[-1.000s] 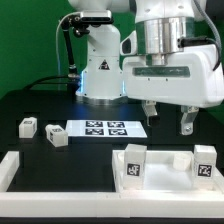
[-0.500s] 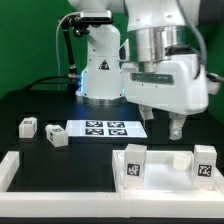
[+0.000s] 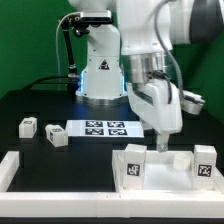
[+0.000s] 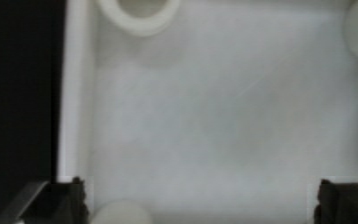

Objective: Assemble square table

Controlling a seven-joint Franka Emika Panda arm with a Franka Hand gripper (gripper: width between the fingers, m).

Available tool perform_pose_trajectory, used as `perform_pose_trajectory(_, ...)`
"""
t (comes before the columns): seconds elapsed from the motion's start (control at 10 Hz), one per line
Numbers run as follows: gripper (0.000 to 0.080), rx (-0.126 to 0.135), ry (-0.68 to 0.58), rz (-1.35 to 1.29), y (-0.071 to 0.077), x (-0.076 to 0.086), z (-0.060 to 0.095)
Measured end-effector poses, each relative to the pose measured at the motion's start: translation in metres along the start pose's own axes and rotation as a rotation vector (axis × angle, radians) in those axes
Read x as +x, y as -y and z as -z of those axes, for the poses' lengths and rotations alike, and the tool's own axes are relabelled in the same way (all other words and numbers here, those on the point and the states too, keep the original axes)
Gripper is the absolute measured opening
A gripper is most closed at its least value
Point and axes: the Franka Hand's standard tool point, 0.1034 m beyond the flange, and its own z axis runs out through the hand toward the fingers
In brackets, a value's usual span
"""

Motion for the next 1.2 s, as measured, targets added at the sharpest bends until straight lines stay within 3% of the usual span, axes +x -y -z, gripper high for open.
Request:
perform_pose_trajectory(0.3,0.0648,0.0,0.003,-0.007,-0.003,0.002,-0.002)
perform_pose_trajectory(0.5,0.0648,-0.009,0.032,-0.062,-0.032,0.014,-0.013)
perform_pose_trajectory(0.7,0.0648,-0.033,0.01,-0.067,-0.049,0.025,-0.028)
perform_pose_trajectory(0.9,0.0648,-0.039,-0.017,-0.089,-0.046,0.022,-0.045)
perform_pose_trajectory(1.0,0.0648,-0.037,-0.017,-0.086,-0.046,0.023,-0.045)
perform_pose_trajectory(1.2,0.0388,-0.038,-0.018,-0.087,-0.047,0.024,-0.046)
